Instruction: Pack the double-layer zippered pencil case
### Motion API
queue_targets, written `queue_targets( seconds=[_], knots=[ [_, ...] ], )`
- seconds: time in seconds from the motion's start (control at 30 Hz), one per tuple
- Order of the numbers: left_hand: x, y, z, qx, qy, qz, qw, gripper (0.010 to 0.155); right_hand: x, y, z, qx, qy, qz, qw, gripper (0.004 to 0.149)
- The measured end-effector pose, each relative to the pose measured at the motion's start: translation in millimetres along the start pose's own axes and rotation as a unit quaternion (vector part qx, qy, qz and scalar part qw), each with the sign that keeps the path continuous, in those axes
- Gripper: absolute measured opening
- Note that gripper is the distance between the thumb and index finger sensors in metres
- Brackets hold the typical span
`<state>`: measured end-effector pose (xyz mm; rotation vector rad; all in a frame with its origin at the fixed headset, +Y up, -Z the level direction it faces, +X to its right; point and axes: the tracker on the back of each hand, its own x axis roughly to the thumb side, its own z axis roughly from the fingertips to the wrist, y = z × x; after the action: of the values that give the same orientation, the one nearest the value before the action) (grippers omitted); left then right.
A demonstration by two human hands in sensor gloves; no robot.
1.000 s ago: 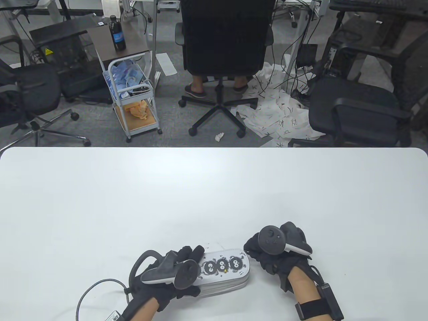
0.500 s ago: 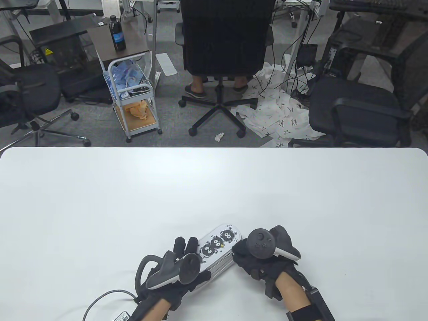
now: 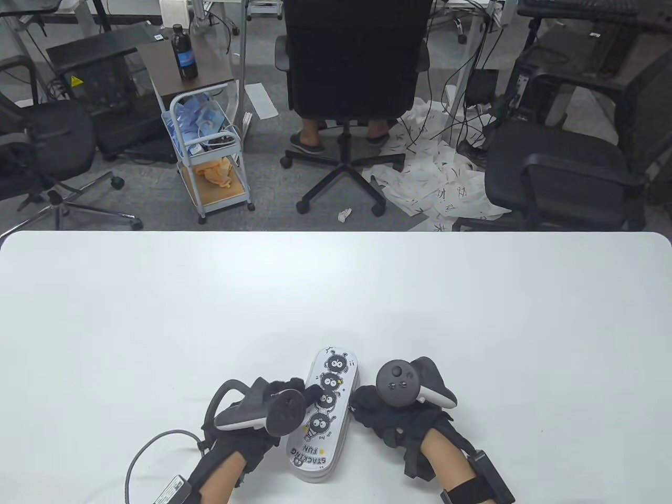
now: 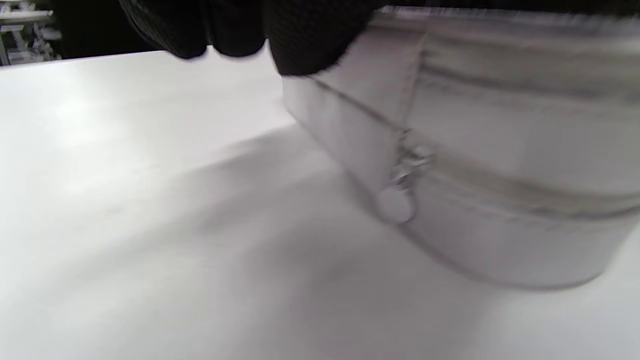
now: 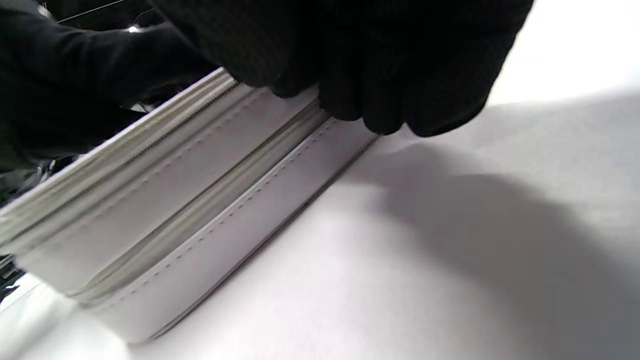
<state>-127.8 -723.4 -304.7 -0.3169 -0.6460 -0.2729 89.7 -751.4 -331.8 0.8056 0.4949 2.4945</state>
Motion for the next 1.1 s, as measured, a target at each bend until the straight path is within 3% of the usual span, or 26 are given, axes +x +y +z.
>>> queue_targets(
  seconds=[0.07, 0.17, 0.3, 0.4, 0.47, 0.53, 0.67, 0.8, 0.93, 1.1],
  knots=[
    [9.3, 5.2, -15.2, -0.018, -0.018, -0.053, 0.998, 0.103, 2.3, 2.2, 0.1, 0.003, -0.007, -0.006, 1.000, 0.041],
    [18.8, 16.8, -31.7, -0.036, -0.055, -0.108, 0.992, 0.113, 4.6, 4.5, 1.1, -0.005, -0.012, 0.015, 1.000, 0.041],
    [29.2, 19.0, -36.5, -0.049, -0.074, -0.159, 0.983, 0.119, 4.1, 3.5, 1.2, 0.001, -0.023, -0.011, 1.000, 0.040],
    [25.9, 20.9, -36.1, -0.045, -0.074, -0.138, 0.987, 0.122, 2.3, 5.6, -0.9, 0.004, -0.020, -0.037, 0.999, 0.040],
    [23.5, 21.2, -35.8, -0.045, -0.067, -0.149, 0.986, 0.121, 3.7, 2.9, -1.5, -0.010, -0.008, -0.011, 1.000, 0.040],
    [17.5, 19.5, -35.4, -0.048, -0.057, -0.127, 0.989, 0.120, 0.8, -3.1, 0.4, -0.021, 0.005, 0.048, 0.999, 0.041],
    [-1.9, 12.9, -36.9, -0.070, -0.037, -0.044, 0.996, 0.118, -10.0, -10.4, 7.3, -0.050, 0.041, 0.047, 0.997, 0.041],
    [-16.1, 8.5, -39.5, -0.075, -0.012, 0.025, 0.997, 0.119, -11.8, -22.2, 14.8, -0.083, 0.069, 0.164, 0.981, 0.041],
    [-23.8, 9.6, -47.3, -0.095, 0.017, 0.069, 0.993, 0.119, -13.9, -31.1, 20.6, -0.059, 0.088, 0.246, 0.964, 0.040],
    [-24.2, 16.1, -59.2, -0.116, 0.043, 0.105, 0.987, 0.118, 3.9, -43.4, 26.4, -0.089, 0.075, 0.270, 0.956, 0.040]
  ],
)
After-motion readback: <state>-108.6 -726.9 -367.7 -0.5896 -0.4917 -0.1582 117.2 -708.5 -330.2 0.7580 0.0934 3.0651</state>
